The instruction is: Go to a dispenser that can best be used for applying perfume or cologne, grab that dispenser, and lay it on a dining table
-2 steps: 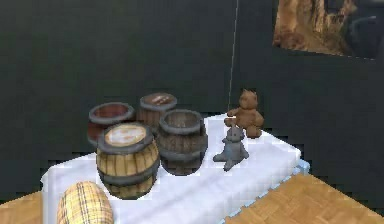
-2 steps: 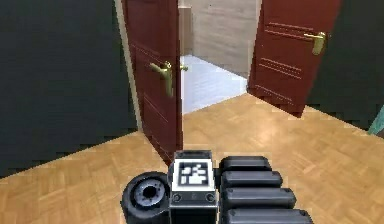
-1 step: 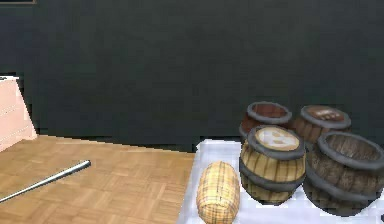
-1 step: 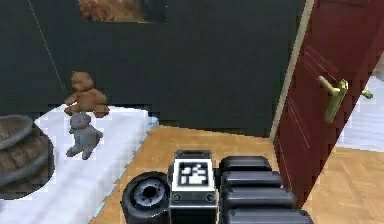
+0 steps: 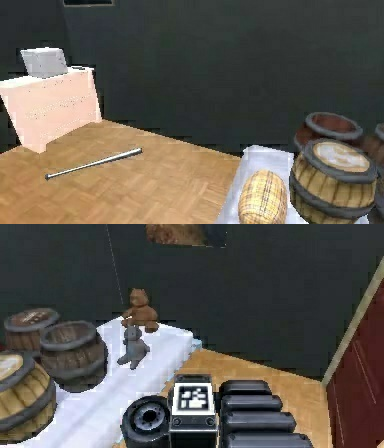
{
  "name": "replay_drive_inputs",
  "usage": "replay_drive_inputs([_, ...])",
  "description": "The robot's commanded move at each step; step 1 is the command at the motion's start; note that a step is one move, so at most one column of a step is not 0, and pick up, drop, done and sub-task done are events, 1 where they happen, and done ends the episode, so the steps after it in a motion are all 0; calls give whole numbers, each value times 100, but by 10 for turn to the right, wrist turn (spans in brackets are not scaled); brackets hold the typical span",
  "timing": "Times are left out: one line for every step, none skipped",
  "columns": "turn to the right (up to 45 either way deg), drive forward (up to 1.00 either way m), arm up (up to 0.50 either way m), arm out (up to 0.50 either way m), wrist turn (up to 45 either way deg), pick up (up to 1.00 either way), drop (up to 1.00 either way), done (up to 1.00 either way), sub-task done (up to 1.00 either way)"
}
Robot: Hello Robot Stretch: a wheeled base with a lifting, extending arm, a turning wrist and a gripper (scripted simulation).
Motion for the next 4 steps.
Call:
replay_drive_inputs([450, 0, 0, 0, 0, 0, 0, 0, 0])
replay_drive_inputs([450, 0, 0, 0, 0, 0, 0, 0, 0])
replay_drive_inputs([180, 0, 0, 0, 0, 0, 0, 0, 0])
replay_drive_inputs([-450, 0, 0, 0, 0, 0, 0, 0, 0])
